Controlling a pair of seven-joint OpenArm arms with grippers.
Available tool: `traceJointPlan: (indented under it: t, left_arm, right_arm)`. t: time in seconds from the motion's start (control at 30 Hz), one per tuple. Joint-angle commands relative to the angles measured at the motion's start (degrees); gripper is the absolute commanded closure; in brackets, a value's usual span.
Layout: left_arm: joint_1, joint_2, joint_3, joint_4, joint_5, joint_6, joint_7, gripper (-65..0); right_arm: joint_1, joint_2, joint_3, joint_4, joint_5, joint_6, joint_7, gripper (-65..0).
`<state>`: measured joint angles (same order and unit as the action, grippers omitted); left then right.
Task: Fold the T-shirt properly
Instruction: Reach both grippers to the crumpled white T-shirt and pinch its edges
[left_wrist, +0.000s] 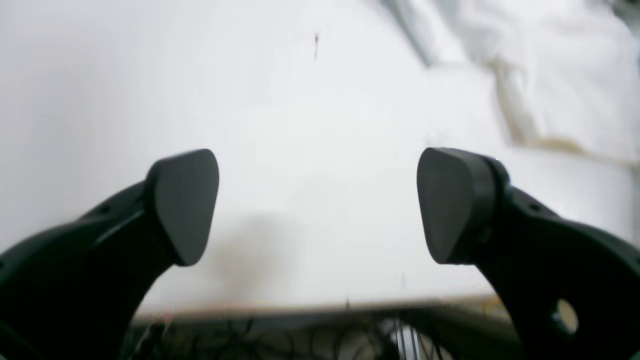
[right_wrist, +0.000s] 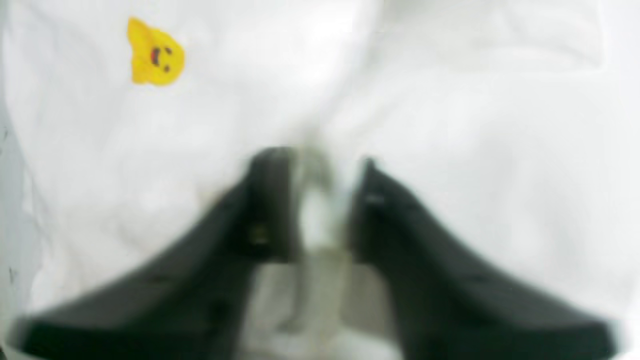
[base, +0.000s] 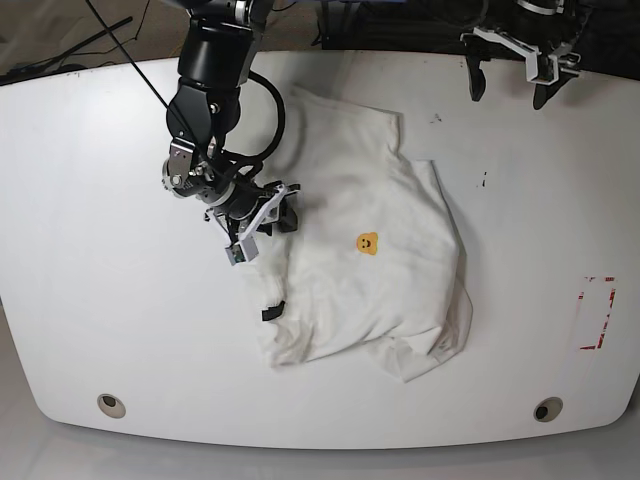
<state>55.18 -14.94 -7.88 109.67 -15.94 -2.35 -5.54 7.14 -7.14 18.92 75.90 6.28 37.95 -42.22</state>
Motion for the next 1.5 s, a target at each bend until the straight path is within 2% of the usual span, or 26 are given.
traceJointPlan:
  t: [0.0, 0.13, 0.23, 0.43, 0.57, 0.67, 0.77, 0.83, 0.97, 1.07, 1.3, 1.47]
  left_arm:
    - [-0.7, -0.4, -0.3, 1.0, 0.0, 0.0, -1.4, -58.7]
    - [-3.2, -0.4, -0.3, 0.9, 0.0, 0.1, -1.3, -58.9]
    - [-6.0, -0.4, -0.3, 0.9, 0.0, 0.1, 2.3, -58.9]
    - [-13.9, -0.3, -0.1, 0.9, 0.0, 0.0, 11.2, -59.0]
    - [-18.2, -0.2, 1.3, 0.8, 0.0, -0.1, 14.1, -59.2]
    - [-22.1, -0.2, 2.7, 0.8, 0.0, -0.1, 15.2, -59.2]
    - [-25.6, -0.1, 3.1, 0.7, 0.0, 0.1, 18.5, -59.2]
    - [-29.1, 0.0, 3.2, 0.7, -0.3, 0.1, 21.0, -58.7]
    - [-35.7, 2.9, 3.6, -1.0, 0.0, 0.2, 25.5, -58.7]
    - [-40.3, 5.0, 3.3, -4.1, 0.0, 0.2, 26.9, -58.7]
    - [-49.2, 8.4, 4.1, -14.9, 0.0, 0.1, 26.9, -58.7]
    - [-54.1, 9.4, 7.1, -22.6, -0.1, 0.2, 24.9, -58.6]
  right_arm:
    - [1.5, 0.1, -0.1, 0.7, -0.3, 0.2, -0.2, 0.0]
    - [1.5, 1.3, -0.2, 6.9, -0.5, 0.4, -0.2, 0.0]
    - [1.4, 3.6, -3.2, 12.3, -0.2, 0.4, -0.3, 0.0]
    - [2.8, 10.6, -11.3, 23.2, -0.1, 0.4, -0.3, 0.0]
    - [4.2, 14.7, -16.0, 29.4, -0.1, 0.4, -0.4, 0.0]
    - [5.9, 16.8, -18.5, 32.9, -0.1, 0.4, -0.5, 0.0]
    - [8.4, 18.5, -19.8, 36.1, -0.1, 0.4, -3.2, 0.0]
    - [10.8, 18.9, -19.7, 37.6, -0.1, 0.4, -5.2, 0.0]
    - [15.3, 19.0, -19.6, 39.9, -0.6, 2.0, -8.3, 0.0]
    - [18.1, 19.5, -19.6, 40.0, -0.6, 2.0, -9.3, 0.0]
    - [22.4, 19.4, -19.7, 39.9, -0.6, 2.0, -10.7, 0.0]
    - [22.9, 19.4, -19.8, 39.8, -0.6, 2.0, -10.9, 0.0]
